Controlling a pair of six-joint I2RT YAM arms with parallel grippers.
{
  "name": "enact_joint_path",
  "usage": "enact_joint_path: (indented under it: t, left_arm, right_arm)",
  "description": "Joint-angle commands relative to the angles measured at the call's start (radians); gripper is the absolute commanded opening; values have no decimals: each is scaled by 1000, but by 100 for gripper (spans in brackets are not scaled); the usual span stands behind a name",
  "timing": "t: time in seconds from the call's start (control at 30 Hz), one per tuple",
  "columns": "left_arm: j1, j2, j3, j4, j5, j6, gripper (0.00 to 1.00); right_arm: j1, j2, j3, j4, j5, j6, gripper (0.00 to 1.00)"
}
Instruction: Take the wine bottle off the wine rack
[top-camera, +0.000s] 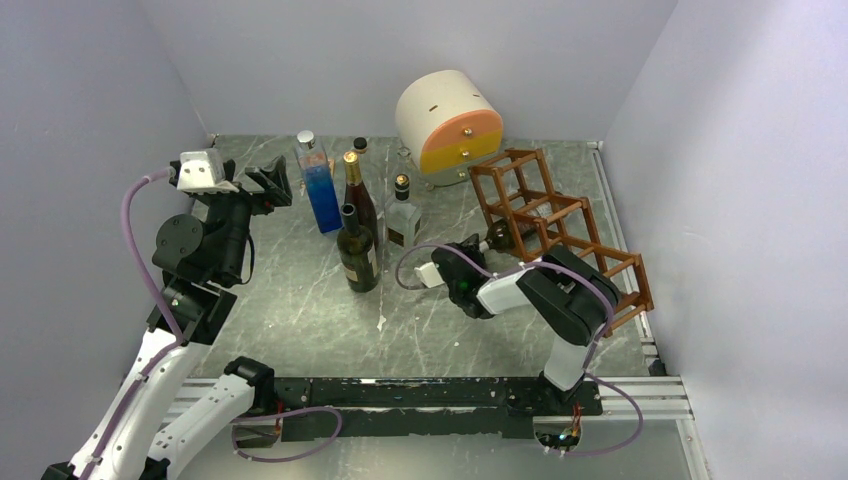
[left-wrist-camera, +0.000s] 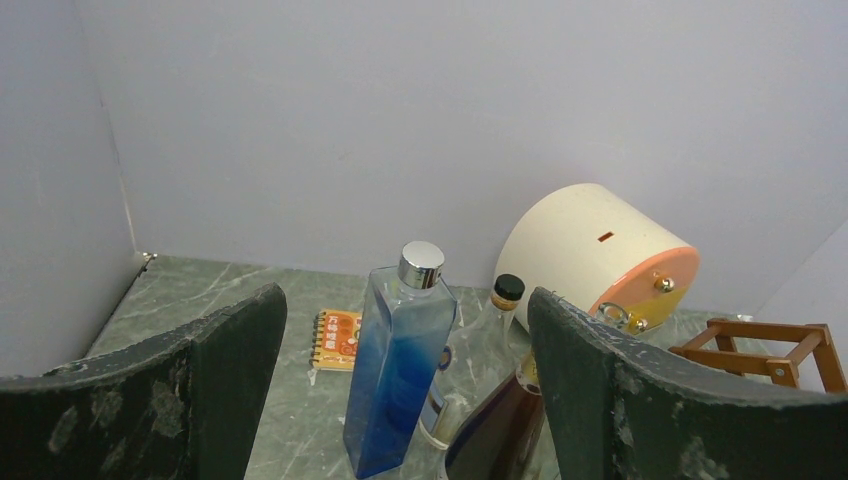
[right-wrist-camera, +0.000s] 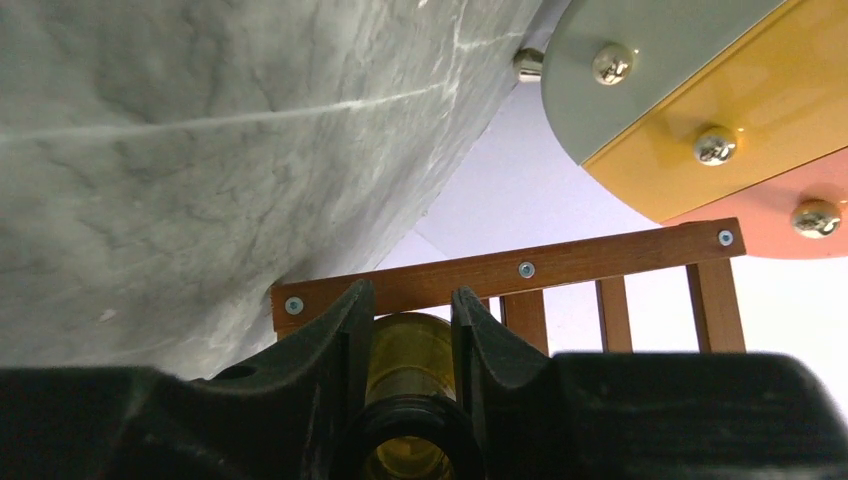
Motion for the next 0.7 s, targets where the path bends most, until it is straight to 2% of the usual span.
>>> enact_joint_path:
  t: [0.0, 0.13, 0.33, 0.5, 0.67]
  left_arm:
    - [-5, -10, 1, 28, 12, 8, 94]
    - [-5, -6, 0, 29, 10, 8, 94]
    - [-5, 0, 1, 27, 16, 5, 94]
    - [-6, -2, 1, 28, 10, 9, 94]
    - [-6, -3, -1, 28, 1, 14, 94]
  right_arm:
    - [49, -38, 0, 4, 106, -17, 0]
    - [88, -49, 6, -112, 98, 92, 0]
    - [155, -120, -16, -190, 56, 203, 0]
    - [206, -164, -10, -236, 6, 215, 0]
    - [248, -147, 6, -268, 24, 238, 0]
